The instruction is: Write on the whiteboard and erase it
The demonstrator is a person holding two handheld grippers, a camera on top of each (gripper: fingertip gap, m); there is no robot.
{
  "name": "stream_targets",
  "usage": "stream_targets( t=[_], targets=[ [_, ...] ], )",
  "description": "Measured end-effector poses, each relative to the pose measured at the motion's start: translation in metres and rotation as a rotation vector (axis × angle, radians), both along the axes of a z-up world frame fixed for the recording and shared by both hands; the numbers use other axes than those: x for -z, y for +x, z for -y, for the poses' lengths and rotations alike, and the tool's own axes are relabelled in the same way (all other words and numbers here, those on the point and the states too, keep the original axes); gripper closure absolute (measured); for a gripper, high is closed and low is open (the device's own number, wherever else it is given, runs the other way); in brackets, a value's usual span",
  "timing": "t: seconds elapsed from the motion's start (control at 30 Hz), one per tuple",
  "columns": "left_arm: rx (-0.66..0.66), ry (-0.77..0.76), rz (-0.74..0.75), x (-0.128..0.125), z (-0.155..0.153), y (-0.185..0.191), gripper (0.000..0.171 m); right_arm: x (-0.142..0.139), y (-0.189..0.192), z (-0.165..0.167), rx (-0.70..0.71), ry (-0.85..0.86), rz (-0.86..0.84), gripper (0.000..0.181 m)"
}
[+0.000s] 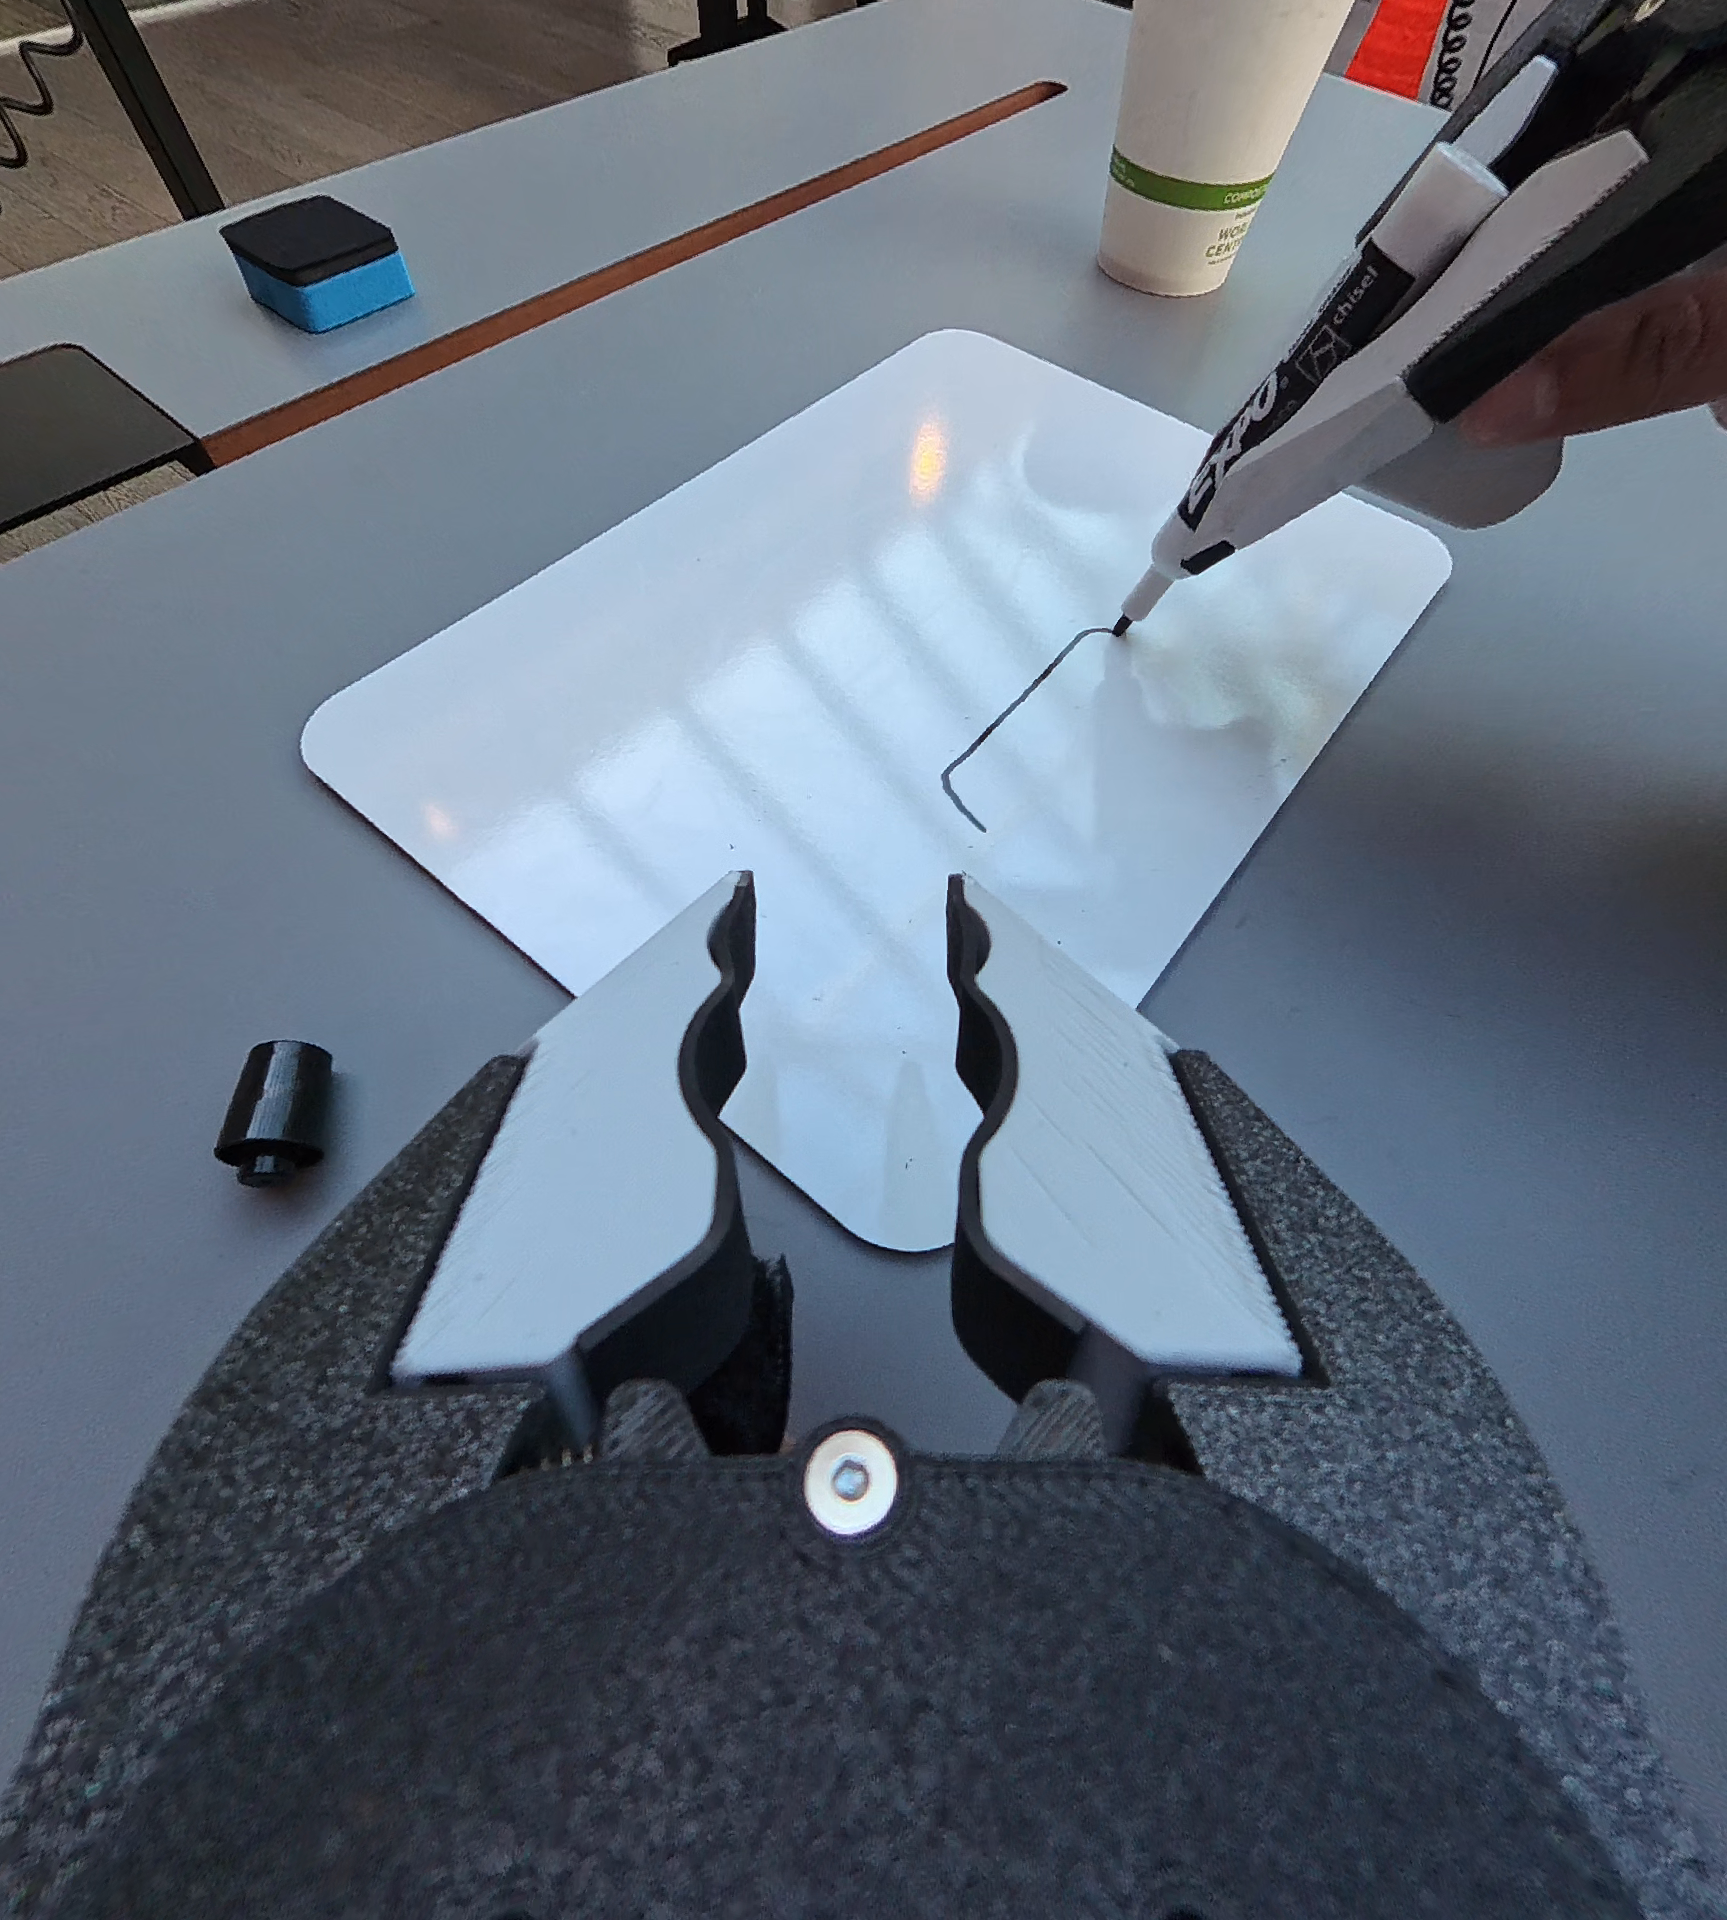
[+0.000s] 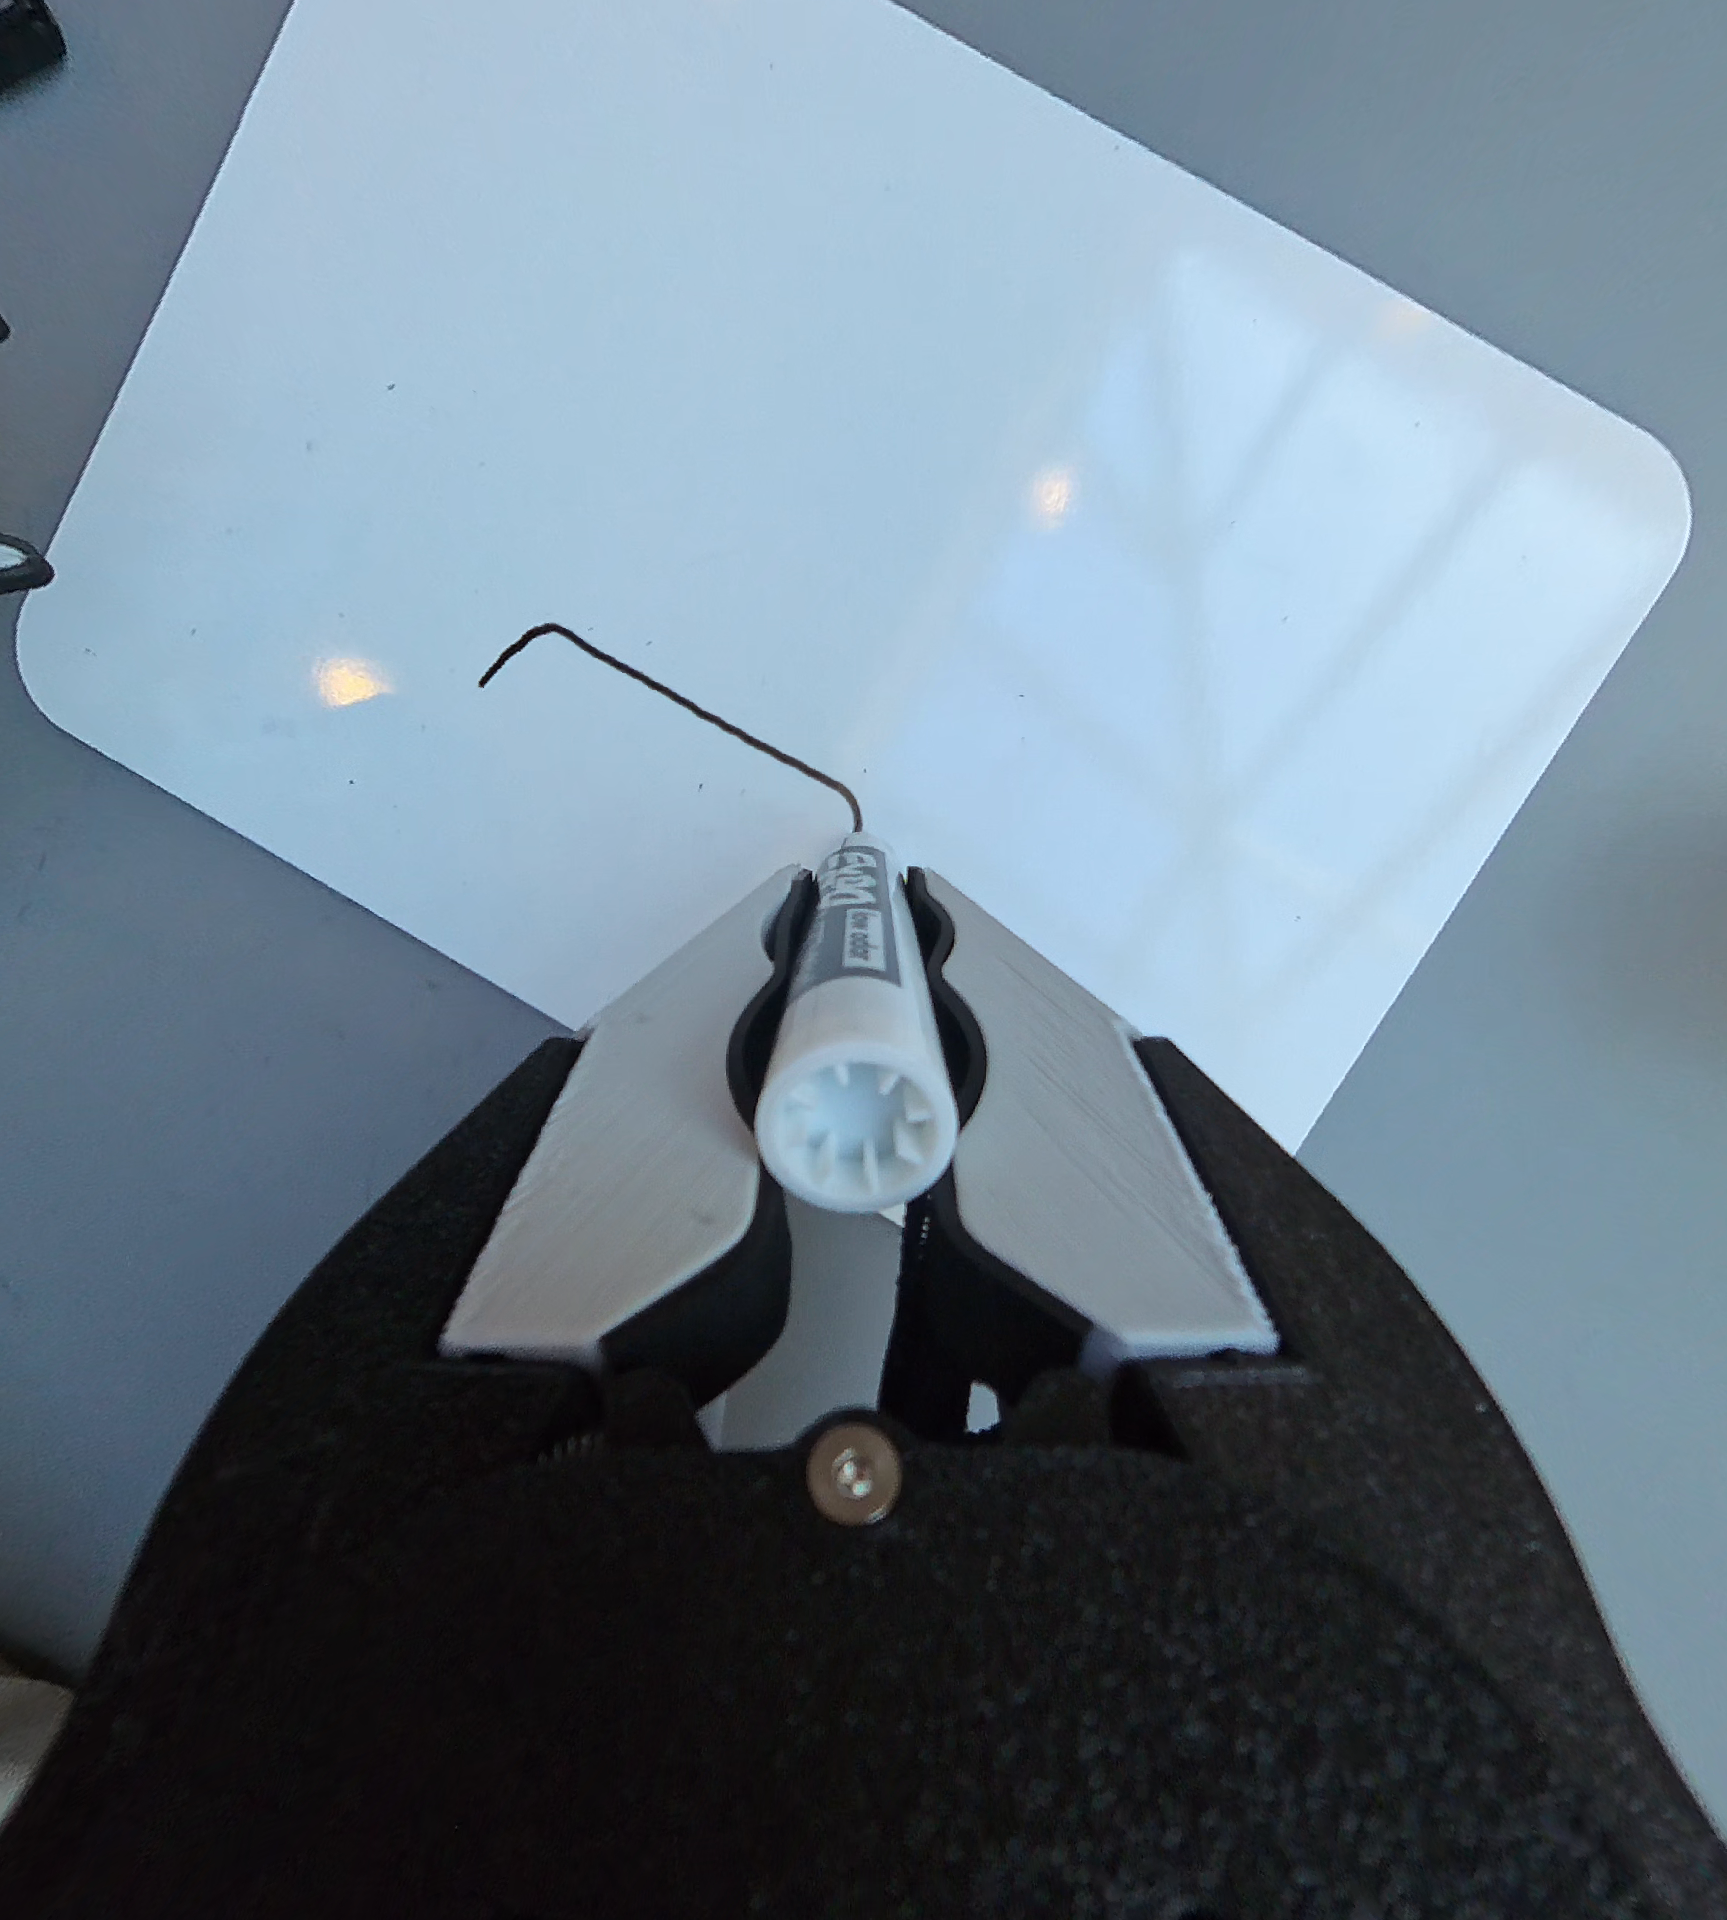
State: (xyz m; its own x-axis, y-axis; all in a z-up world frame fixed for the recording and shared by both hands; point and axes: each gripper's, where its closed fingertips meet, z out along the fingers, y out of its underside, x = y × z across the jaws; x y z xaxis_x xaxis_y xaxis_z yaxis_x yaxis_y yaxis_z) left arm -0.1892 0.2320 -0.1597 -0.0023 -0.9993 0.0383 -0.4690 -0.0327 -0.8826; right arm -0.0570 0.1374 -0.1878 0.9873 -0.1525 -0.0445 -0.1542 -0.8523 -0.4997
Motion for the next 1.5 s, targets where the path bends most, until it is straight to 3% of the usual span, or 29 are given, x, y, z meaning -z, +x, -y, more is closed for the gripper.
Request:
stream_targets(
  t=[0.63,1.5],
  targets=[
    [0.005,0.014,0.004,-0.001,0.002,0.003,0.135,0.001,-0.009,0.01,0.0,-0.006,-0.009,0.163],
    [0.0,0.016,0.01,-0.002,0.001,0.006,0.135,0.002,-0.059,-0.028,-0.126,0.021,-0.05,0.163]
  ],
)
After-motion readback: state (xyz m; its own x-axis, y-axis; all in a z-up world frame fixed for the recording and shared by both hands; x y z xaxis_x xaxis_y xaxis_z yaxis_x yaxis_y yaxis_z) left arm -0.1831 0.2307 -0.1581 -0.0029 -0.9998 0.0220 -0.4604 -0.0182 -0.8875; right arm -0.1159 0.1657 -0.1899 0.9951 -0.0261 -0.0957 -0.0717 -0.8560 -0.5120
